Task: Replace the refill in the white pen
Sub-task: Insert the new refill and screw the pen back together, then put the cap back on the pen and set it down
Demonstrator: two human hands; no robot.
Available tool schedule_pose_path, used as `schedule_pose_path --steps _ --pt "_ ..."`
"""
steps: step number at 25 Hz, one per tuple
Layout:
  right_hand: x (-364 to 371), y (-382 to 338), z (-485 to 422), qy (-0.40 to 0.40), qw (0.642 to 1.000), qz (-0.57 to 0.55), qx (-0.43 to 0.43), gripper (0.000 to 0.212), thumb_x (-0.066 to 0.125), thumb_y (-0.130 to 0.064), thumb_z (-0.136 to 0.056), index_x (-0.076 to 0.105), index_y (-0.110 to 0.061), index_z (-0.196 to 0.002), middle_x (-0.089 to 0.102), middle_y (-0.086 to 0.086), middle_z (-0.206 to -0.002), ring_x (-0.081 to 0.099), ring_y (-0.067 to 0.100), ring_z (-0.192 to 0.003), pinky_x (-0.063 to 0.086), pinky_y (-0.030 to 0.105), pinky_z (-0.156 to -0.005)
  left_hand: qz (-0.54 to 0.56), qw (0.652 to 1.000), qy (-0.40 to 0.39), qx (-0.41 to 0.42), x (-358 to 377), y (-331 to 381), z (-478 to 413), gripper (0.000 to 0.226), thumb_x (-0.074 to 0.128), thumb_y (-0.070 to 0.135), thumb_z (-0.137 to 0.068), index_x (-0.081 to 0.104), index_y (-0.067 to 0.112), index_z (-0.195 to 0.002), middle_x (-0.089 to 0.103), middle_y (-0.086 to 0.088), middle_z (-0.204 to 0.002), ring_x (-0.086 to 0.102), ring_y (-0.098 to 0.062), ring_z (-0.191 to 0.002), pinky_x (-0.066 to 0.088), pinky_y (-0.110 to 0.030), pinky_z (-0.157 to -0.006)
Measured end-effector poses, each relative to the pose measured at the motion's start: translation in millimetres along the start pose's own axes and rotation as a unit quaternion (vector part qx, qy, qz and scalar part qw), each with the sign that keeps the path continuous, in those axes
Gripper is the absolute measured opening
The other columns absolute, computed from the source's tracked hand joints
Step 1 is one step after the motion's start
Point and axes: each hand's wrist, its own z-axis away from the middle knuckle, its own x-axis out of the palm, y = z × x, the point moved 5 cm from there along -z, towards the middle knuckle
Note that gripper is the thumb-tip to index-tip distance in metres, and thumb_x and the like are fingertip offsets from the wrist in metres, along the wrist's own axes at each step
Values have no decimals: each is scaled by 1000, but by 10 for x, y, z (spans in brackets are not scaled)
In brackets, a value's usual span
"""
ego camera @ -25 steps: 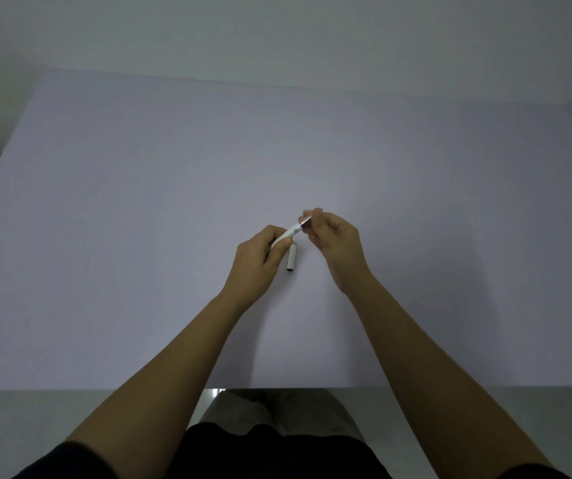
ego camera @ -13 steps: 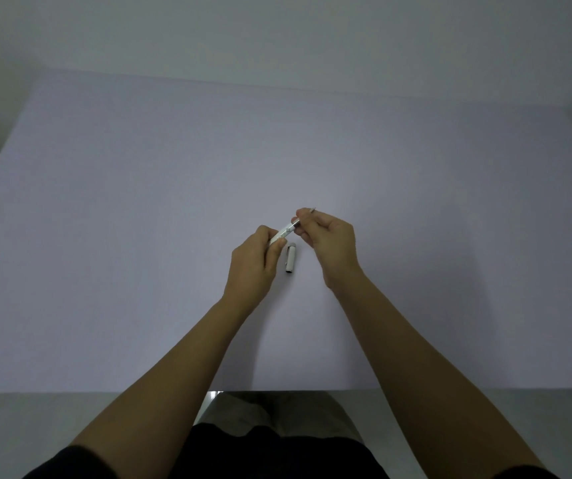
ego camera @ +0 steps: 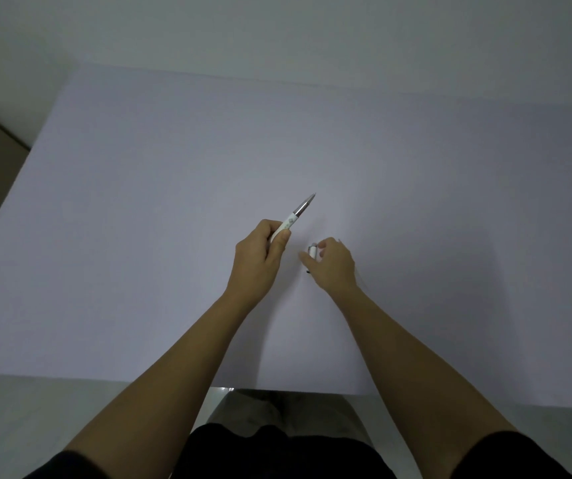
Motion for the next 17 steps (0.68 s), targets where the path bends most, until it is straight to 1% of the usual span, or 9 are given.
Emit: schedule_pose_path --steps 3,5,7,8,9,10,13,15,17 --pt "41 -4 -44 9 1000 17 6 34 61 -22 -87 57 2 -111 67 18 -108 59 29 -106 40 28 -82 -3 1000 1 5 -40 7 -10 12 45 30 -96 53 22 -91 56 -1 -73 43 -2 -55 37 -10 -51" --pt "33 -18 -77 2 1000 -6 23 37 59 -22 -89 57 1 -117 68 17 -110 60 29 -109 39 26 -87 -5 1000 1 4 -49 -24 -20 13 46 30 -96 54 21 -92 55 1 -71 42 -4 -55 37 -10 -51" --pt "-9 -33 -127 0 996 -80 46 37 61 -25 -86 60 -3 -116 70 13 -105 64 29 -102 47 35 -95 -12 1000 -5 2 -27 -75 -18 14 46 30 -96 54 20 -92 53 3 -70 41 -7 -54 36 -11 -51" --pt "-54 -37 -149 4 989 -134 63 35 64 -25 -84 64 -6 -113 71 10 -100 67 27 -96 51 39 -93 -18 1000 -10 0 -8 -102 -11 15 46 31 -96 54 20 -92 52 5 -69 40 -7 -53 36 -12 -50" --pt "-120 -44 -170 13 977 -198 81 32 66 -24 -81 66 -8 -109 70 8 -95 68 23 -89 54 39 -89 -25 1000 -16 -2 14 -128 -1 15 45 31 -96 54 20 -91 51 6 -67 40 -7 -54 36 -12 -50" --pt "-193 -64 -183 19 955 -278 100 28 67 -21 -80 66 -8 -105 69 7 -91 67 18 -81 57 35 -83 -34 999 -21 -2 35 -148 9 15 45 32 -96 54 20 -91 50 8 -66 41 -6 -54 36 -12 -50" --pt "-426 -198 -193 5 846 -519 121 3 65 -6 -82 62 -7 -84 61 5 -73 59 8 -65 56 19 -68 -48 998 -33 -2 86 -173 35 15 45 31 -96 53 21 -90 47 10 -63 41 -7 -55 36 -12 -51" --pt "-552 -289 -187 -3 794 -598 107 8 64 -5 -84 60 -9 -78 59 1 -66 60 5 -61 55 16 -65 -51 998 -37 0 103 -162 42 14 45 31 -96 53 21 -89 46 11 -62 41 -7 -55 36 -12 -52" --pt "-608 -334 -162 -7 773 -626 103 5 64 -7 -85 62 -9 -81 61 -1 -67 63 3 -61 54 15 -64 -53 998 -40 3 118 -142 38 15 45 31 -96 53 21 -89 45 11 -62 41 -7 -55 36 -12 -52"
